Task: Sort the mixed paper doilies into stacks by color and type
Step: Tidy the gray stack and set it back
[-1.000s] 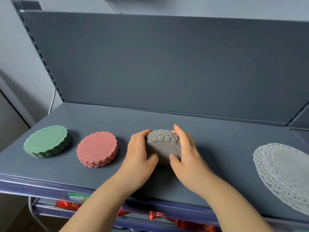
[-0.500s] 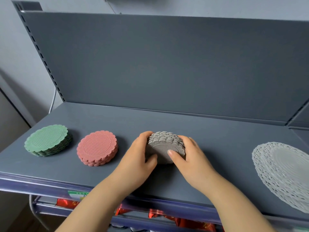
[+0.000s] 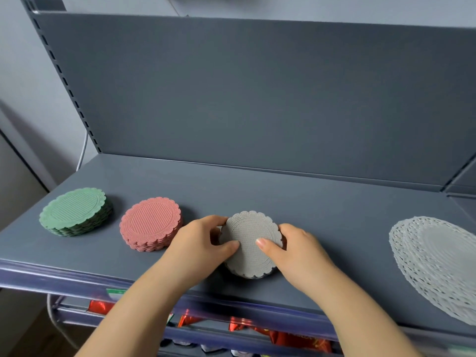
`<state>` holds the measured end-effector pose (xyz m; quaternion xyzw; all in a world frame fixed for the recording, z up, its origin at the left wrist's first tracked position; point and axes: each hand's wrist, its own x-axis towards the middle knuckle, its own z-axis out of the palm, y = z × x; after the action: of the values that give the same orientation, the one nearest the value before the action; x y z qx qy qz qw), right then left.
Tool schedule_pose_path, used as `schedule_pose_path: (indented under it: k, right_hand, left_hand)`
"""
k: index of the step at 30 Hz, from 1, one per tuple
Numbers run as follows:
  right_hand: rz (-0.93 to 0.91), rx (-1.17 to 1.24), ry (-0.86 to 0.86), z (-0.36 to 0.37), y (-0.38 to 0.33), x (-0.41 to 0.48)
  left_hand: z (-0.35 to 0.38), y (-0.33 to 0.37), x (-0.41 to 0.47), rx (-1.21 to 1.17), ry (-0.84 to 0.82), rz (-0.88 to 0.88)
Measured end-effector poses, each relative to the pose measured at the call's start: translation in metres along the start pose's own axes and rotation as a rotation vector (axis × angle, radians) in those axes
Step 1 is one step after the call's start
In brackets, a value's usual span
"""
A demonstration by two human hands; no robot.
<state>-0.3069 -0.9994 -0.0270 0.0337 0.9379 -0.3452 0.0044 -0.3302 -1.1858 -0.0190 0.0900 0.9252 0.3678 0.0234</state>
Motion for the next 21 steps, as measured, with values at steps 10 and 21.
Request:
schedule_pose_path:
  k: [10,21]
  right_hand:
    - [-0.062,-0.029,0.101,0.013,0.006,0.004]
    - [-0.286,-0.16,0.223,0.006,0.005,-0.025]
  left_hand:
    - [0.011,-0.002,-0.001,0.106,0.24,0.182]
    - [0.01,-0.004,-0.016,0.289,0.26,0.455]
